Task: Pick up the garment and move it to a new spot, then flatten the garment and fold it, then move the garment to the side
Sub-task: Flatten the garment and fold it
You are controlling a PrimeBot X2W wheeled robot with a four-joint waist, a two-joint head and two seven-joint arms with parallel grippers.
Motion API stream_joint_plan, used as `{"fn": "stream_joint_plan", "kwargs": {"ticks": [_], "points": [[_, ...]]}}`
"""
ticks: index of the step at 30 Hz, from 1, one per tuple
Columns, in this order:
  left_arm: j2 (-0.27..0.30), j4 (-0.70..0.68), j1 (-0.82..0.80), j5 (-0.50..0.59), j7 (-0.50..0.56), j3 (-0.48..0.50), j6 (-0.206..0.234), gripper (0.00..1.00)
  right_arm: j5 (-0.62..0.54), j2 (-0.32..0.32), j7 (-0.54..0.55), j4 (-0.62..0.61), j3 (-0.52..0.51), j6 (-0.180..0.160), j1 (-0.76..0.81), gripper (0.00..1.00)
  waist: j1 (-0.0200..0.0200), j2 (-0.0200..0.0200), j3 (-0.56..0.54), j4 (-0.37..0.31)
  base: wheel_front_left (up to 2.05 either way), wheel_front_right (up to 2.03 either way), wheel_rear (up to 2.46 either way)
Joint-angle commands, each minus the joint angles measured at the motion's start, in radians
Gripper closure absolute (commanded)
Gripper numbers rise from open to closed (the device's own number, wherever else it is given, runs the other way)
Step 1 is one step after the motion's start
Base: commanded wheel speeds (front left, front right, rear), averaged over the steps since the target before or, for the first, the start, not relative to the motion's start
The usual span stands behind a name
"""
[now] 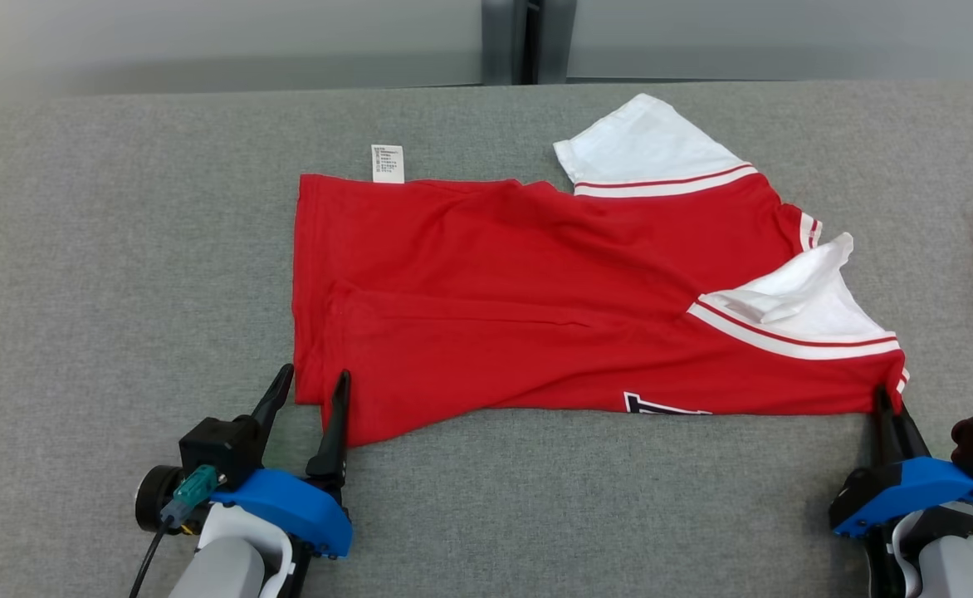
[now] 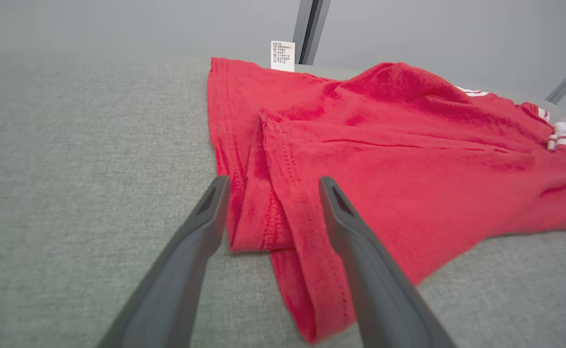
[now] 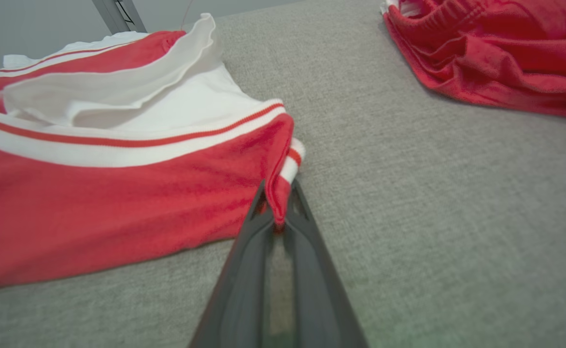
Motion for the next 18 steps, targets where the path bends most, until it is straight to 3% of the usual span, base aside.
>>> {"fn": "stream_joint_plan", "kwargs": {"ticks": [1,8,18], "points": [[0.012,0.033,-0.032,-0.027,0.000,-0.016,-0.002,0.00,-0.002,0.000,0.001,0.003,0.003,-0.001,-0.013,1.00,-0.0001,0.0000,0.005,-0.005,0.00,0.00,0.00],[0.027,0.102,-0.078,-0.134,0.000,-0.090,-0.002,0.00,0.004,0.002,0.001,0.005,0.008,-0.001,-0.015,1.00,-0.0001,0.0000,0.014,-0.016,0.00,0.00,0.00],[0.068,0.077,-0.055,-0.260,0.001,-0.222,-0.002,0.00,0.014,0.005,0.001,-0.001,0.009,-0.001,-0.002,1.00,-0.0001,0.0000,0.006,-0.012,0.00,0.00,0.00]]}}
